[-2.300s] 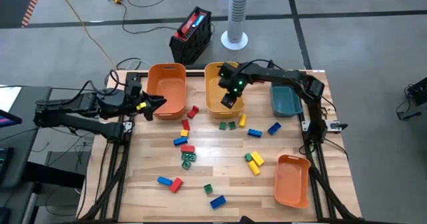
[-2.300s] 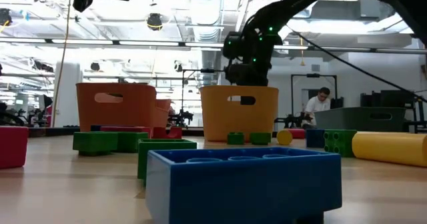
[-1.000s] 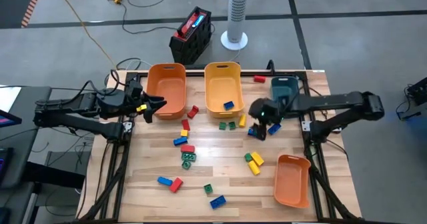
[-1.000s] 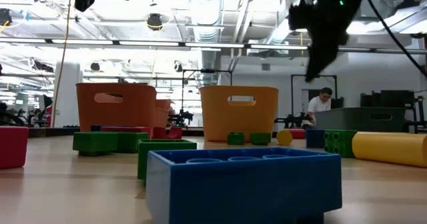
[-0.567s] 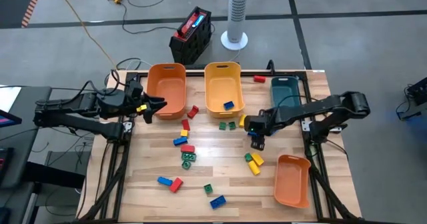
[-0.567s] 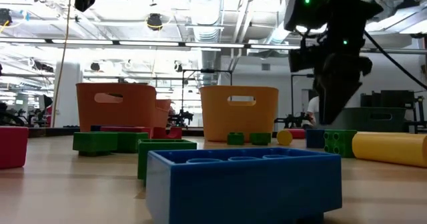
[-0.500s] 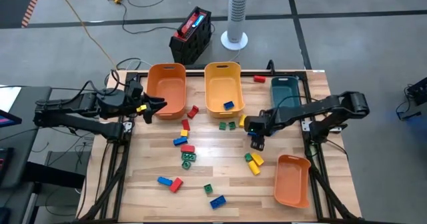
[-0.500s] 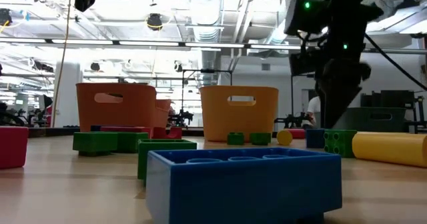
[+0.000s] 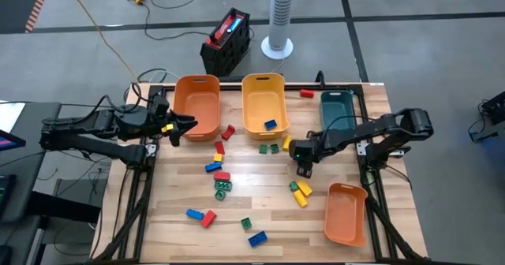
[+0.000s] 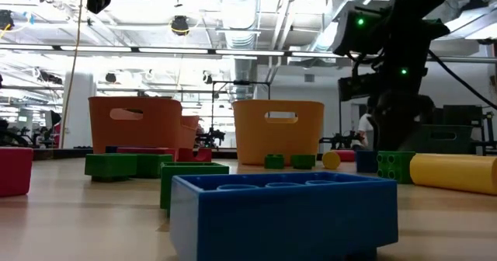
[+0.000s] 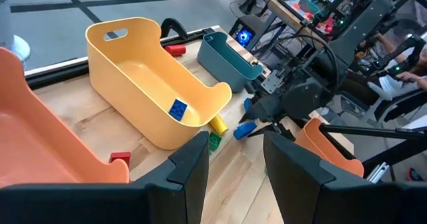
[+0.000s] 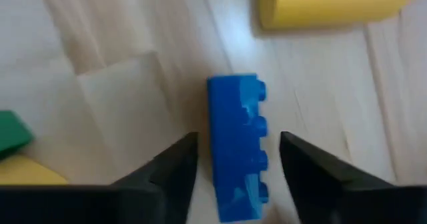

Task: Sort blocks
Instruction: Put the blue game piece into the yellow bin

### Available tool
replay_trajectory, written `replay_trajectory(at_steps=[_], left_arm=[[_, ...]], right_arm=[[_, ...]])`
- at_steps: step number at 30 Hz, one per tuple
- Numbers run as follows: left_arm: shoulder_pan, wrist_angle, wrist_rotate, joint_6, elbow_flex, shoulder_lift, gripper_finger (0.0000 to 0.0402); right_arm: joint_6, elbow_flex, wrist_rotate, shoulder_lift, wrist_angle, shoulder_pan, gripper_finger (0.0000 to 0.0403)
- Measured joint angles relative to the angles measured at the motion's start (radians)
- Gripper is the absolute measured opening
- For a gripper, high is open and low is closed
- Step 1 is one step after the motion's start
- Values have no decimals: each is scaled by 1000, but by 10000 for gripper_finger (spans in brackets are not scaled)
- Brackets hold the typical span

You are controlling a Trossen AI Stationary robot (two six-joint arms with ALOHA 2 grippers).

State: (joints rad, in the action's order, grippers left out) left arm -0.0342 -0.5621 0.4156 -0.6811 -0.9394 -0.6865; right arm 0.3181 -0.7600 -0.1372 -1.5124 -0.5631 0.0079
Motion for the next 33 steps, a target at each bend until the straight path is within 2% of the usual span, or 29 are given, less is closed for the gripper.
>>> replay_trajectory(at_steps=[5,7,10,15,20,26,30,33], left_arm=[[0,0,0,0,0,0,139],[0,0,0,0,0,0,139],[0,-1,0,6,0,10,139],[0,1,0,18,0,15,139],[0,1,0,22,0,21,139],[0,1,2,22,0,20,139],[0,1,3,22,0,22,139],[0,0,3,23,0,21,139]], right_arm=[[-3,-7,103,12,-24,-32,65],[-11,-21,116,35,-75,-46,38],[-20,-49,100,99,-149,-101,38],[-26,-118,81,206,-199,-262,45],[-78,-222,30,217,-266,-422,50],[-207,-435,24,94,-259,-513,52],[-275,-610,33,-39,-258,-520,53],[-300,-723,80,-155,-258,-503,53]])
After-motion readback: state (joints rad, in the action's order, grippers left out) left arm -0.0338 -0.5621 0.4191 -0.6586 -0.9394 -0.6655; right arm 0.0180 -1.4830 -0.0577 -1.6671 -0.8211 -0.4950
